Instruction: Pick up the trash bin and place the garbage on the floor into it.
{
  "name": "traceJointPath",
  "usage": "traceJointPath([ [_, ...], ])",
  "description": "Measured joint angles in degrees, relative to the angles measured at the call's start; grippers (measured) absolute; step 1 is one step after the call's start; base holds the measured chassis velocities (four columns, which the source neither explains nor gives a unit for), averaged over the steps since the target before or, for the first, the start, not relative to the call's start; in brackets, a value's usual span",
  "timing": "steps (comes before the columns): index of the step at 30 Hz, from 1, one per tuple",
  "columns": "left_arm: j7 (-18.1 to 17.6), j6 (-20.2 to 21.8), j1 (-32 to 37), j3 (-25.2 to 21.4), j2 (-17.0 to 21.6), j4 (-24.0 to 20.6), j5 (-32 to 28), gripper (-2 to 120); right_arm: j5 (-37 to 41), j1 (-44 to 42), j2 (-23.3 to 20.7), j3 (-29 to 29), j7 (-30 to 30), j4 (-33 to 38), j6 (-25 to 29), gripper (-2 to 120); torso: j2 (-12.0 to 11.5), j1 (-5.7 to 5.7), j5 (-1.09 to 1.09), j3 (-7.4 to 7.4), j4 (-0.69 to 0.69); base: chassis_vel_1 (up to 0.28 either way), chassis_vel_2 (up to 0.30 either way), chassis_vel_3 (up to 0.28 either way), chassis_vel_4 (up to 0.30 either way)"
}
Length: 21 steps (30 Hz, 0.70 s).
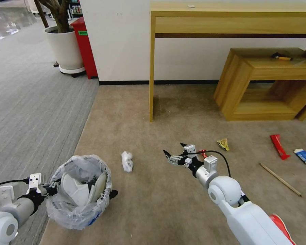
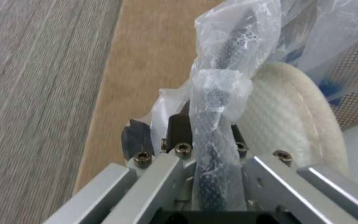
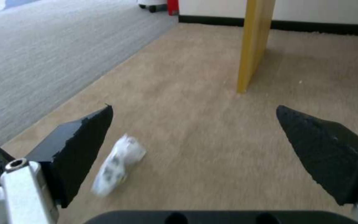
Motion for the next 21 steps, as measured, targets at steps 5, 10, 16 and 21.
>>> traceJointPath([
  [5, 0.03, 0.0, 0.22, -0.11, -0.08, -0.16, -0.06, 0, -0.54, 0.28, 0.96, -0.95, 0.07, -0.58, -0.4, 100, -0.01, 0.01, 0.03, 0.01, 0.0, -0.179, 0.234, 0.162, -0.261],
  [10, 0.04, 0.0, 0.46, -0.63, -0.17, -0.1, -0.09, 0, -1.37, 0.43, 1.36, -2.64, 0.15, -1.61, -1.62, 100, -0.01, 0.01, 0.01, 0.0, 0.01, -0.096, 0.267, 0.122, -0.251],
  [16, 0.17, 0.0, 0.0, -2.71, 0.65, 1.8, -0.67, 0, -4.69, 2.33, 4.41, -8.23, 1.72, -7.83, -2.45, 100, -0.01, 0.02, 0.02, 0.01, 0.0, -0.081, 0.124, 0.071, -0.138],
  [21, 0.28, 0.0, -0.48, -4.49, 1.97, 3.64, -1.79, 0, -5.93, 5.01, 6.92, -13.03, 3.58, -13.69, -3.67, 100, -0.01, 0.0, 0.02, -0.01, 0.0, 0.008, -0.013, -0.004, 0.025],
])
